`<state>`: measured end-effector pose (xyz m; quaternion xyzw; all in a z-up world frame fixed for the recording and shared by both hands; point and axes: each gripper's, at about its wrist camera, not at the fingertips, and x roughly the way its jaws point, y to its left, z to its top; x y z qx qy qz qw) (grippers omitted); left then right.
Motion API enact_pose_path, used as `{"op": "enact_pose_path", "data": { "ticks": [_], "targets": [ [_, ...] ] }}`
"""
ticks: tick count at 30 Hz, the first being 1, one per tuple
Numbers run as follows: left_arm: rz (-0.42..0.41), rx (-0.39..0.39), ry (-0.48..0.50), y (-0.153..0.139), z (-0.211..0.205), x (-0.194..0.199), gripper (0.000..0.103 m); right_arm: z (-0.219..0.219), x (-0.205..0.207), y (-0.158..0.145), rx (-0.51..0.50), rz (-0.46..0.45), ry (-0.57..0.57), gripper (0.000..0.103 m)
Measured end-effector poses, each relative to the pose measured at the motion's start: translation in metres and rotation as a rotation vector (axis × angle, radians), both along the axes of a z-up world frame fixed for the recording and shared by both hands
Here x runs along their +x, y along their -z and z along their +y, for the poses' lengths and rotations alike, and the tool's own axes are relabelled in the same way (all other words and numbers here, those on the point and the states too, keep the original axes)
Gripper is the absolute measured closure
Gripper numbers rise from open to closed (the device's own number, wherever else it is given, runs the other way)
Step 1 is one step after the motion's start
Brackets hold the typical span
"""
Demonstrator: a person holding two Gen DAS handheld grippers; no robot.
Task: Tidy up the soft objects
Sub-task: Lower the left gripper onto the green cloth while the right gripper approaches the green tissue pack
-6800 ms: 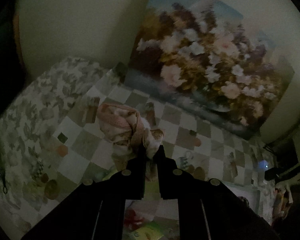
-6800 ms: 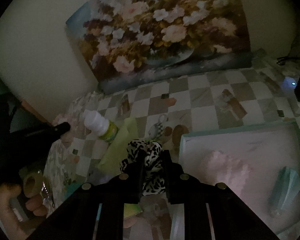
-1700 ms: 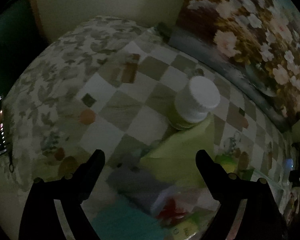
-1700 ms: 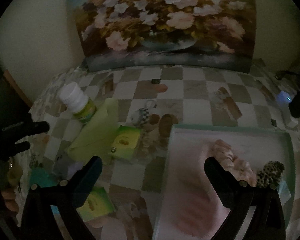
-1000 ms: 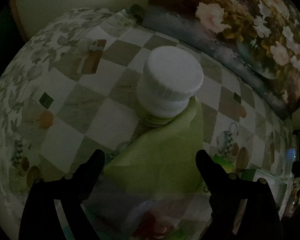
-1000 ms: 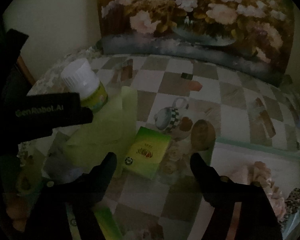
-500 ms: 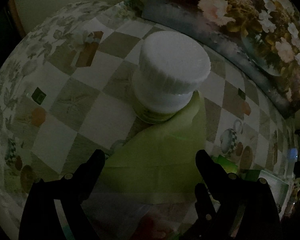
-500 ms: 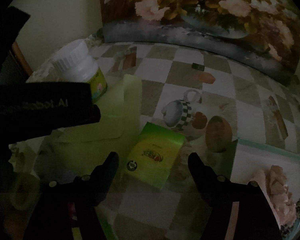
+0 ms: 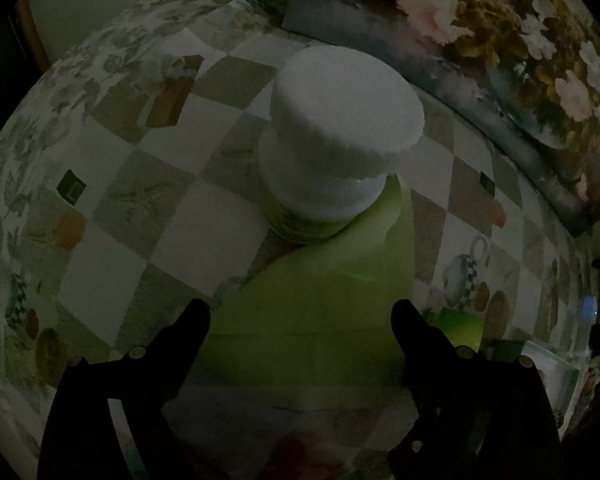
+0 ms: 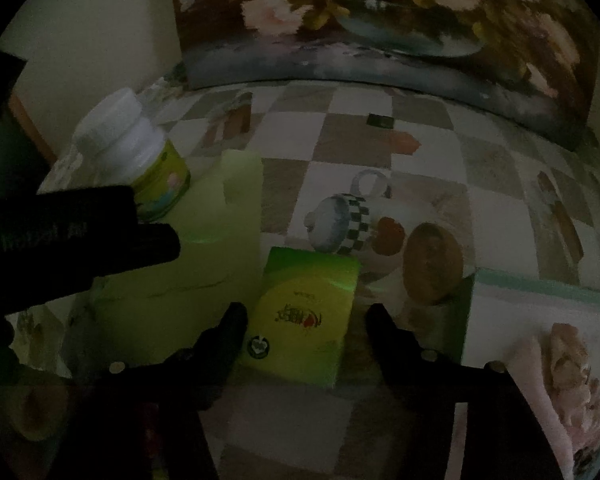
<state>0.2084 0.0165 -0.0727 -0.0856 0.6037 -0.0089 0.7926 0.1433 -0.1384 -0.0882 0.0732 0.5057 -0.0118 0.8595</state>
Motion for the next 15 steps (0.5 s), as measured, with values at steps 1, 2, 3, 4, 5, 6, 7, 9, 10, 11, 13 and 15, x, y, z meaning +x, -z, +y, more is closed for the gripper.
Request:
{"op": "enact_pose_path", "data": {
  "ticks": [1,2,3,4,5,6,7,9,10,11,13,15],
  "targets": [
    [0.001,0.001,0.002,0.001,-0.001,0.000,0.011,-0.002,0.000,0.000,0.008,0.001,0.001,0.041],
    [0.003,0.003,0.005,0.001,-0.002,0.000,0.011,-0.003,0.000,0.000,0.011,0.001,0.003,0.041],
    [0.005,0.005,0.008,0.002,-0.003,0.001,0.011,-0.004,0.000,0.000,0.010,0.002,0.005,0.044],
    [0.007,0.008,0.012,0.004,-0.004,0.001,0.011,-0.005,0.000,-0.001,0.007,0.004,0.010,0.050],
    [0.010,0.010,0.016,0.005,-0.006,0.001,0.011,-0.006,0.001,0.000,0.005,0.006,0.016,0.052],
    [0.012,0.013,0.019,0.007,-0.007,0.002,0.011,-0.007,0.000,0.000,0.006,0.008,0.019,0.053],
    [0.016,0.018,0.023,0.009,-0.008,0.002,0.011,-0.009,0.000,-0.001,0.011,0.008,0.021,0.053],
    [0.023,0.027,0.031,0.012,-0.011,0.003,0.011,-0.010,0.000,-0.001,0.012,0.009,0.019,0.053],
    [0.024,0.028,0.032,0.013,-0.012,0.003,0.011,-0.010,-0.001,-0.001,0.012,0.009,0.018,0.053],
    [0.027,0.031,0.033,0.014,-0.013,0.003,0.011,-0.010,-0.001,-0.001,0.012,0.009,0.017,0.053],
    [0.029,0.038,0.034,0.016,-0.013,0.003,0.011,-0.011,-0.001,-0.001,0.012,0.010,0.016,0.053],
    [0.030,0.045,0.037,0.018,-0.014,0.004,0.011,-0.011,-0.001,-0.001,0.012,0.010,0.015,0.053]
  ]
}}
